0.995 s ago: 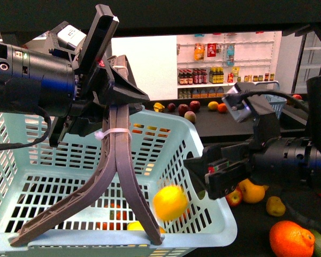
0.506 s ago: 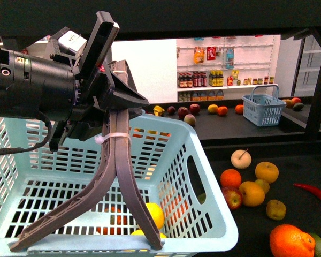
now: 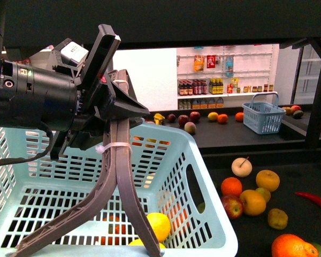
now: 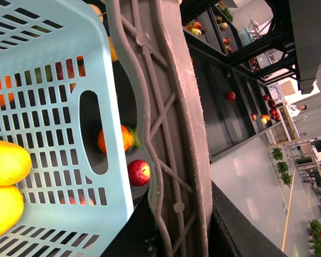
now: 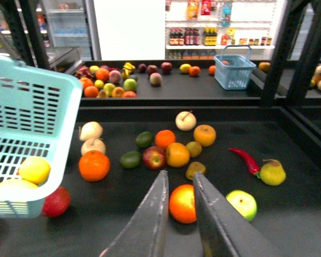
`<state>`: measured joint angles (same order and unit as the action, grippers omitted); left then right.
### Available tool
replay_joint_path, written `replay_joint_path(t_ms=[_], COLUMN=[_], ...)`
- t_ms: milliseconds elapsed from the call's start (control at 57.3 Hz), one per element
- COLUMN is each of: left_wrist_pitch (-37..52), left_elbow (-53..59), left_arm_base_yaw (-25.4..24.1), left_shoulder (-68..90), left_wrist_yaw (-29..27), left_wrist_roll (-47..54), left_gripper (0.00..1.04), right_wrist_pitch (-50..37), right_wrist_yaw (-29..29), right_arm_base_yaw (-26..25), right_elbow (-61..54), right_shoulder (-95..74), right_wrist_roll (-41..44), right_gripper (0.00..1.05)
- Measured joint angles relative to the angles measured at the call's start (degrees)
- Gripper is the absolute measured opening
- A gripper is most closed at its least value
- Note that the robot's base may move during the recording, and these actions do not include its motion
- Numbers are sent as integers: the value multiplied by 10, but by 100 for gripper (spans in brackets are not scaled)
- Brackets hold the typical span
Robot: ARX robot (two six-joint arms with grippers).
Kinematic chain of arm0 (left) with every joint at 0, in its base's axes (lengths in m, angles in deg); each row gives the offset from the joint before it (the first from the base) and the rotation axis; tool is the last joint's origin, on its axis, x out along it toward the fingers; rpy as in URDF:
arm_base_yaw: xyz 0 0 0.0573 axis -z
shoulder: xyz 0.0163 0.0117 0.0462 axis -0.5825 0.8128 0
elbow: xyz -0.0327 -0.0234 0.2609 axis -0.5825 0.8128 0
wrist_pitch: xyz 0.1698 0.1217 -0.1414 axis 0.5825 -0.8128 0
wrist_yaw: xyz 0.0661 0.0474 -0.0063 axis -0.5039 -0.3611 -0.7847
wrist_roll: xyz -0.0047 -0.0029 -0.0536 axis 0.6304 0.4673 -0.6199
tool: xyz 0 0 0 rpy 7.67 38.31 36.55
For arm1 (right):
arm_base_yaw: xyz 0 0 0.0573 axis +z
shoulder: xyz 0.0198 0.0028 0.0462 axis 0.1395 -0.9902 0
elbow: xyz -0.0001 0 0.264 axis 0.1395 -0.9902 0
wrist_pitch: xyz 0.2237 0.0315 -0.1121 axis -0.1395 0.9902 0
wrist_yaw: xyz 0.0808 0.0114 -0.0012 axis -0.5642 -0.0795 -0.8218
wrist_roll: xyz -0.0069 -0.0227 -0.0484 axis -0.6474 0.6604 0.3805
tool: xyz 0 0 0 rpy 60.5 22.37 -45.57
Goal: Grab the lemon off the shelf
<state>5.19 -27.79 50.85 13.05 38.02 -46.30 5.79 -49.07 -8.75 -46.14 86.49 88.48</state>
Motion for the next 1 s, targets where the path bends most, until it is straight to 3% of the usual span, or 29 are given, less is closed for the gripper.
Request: replay_joint_path(t_ms=[17,559,995], left_wrist_pitch=[0,0,0], left_elbow=[0,0,0], left_arm_base_yaw=[0,0,0], left_shoulder=[0,0,0], left_wrist_yaw=[0,0,0], left_wrist_roll=[0,0,0], left_gripper=[15,15,15], right_wrist_pitch=[0,-2,-2], right_wrist_yaw=[3,8,8], right_arm_base_yaw=[2,5,5], right_elbow=[-2,-28,-28], right_shoulder=[3,31,31], right_wrist_roll=[0,-1,-1], right_gripper=[3,3,78])
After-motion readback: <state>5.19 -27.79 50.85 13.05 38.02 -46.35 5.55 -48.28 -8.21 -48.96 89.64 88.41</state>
